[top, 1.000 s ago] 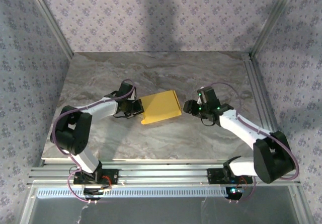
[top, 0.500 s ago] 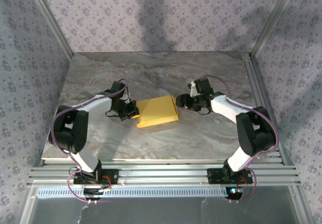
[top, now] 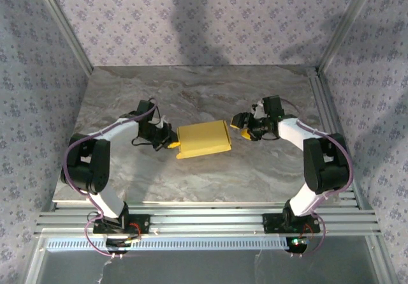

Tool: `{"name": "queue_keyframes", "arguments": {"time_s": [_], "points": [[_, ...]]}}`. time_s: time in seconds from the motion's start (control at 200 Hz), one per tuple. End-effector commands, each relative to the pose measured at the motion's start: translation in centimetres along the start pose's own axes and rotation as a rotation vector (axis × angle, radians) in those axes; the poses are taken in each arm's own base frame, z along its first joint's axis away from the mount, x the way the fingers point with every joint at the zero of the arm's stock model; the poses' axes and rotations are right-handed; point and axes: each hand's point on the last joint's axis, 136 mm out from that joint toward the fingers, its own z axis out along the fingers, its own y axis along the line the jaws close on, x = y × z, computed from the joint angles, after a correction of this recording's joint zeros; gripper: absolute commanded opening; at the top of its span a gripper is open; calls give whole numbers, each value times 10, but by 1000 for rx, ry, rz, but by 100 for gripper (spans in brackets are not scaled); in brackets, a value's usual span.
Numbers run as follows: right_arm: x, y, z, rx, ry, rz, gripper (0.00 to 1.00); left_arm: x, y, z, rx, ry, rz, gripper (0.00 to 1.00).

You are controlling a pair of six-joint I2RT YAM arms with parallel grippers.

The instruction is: Fold the paper box

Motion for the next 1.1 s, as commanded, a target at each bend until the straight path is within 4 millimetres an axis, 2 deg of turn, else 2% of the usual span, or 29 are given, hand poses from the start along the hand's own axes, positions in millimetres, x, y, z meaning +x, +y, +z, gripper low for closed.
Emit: {"name": "queue_keyframes", "arguments": {"time_s": [0.0, 0.135, 0.38, 0.515, 0.735, 0.91, 1.094], "points": [[14, 6, -3, -54, 40, 79, 73, 1, -21, -10, 65, 30, -11, 0], [17, 25, -10, -137, 50, 111, 75, 1, -28, -12, 102, 48, -19, 0], [16, 42, -16, -263, 61, 167, 77, 0, -39, -16, 154, 64, -25, 0], [19, 44, -14, -266, 75, 181, 77, -3, -42, -16, 188, 69, -33, 0], [10, 59, -17, -317, 71, 179, 76, -1, -46, -16, 208, 95, -27, 0], [2, 71, -18, -354, 66, 193, 73, 0, -50, -16, 225, 115, -21, 0], [5, 78, -11, -355, 89, 216, 64, -1, -52, -16, 232, 118, -13, 0]]}}
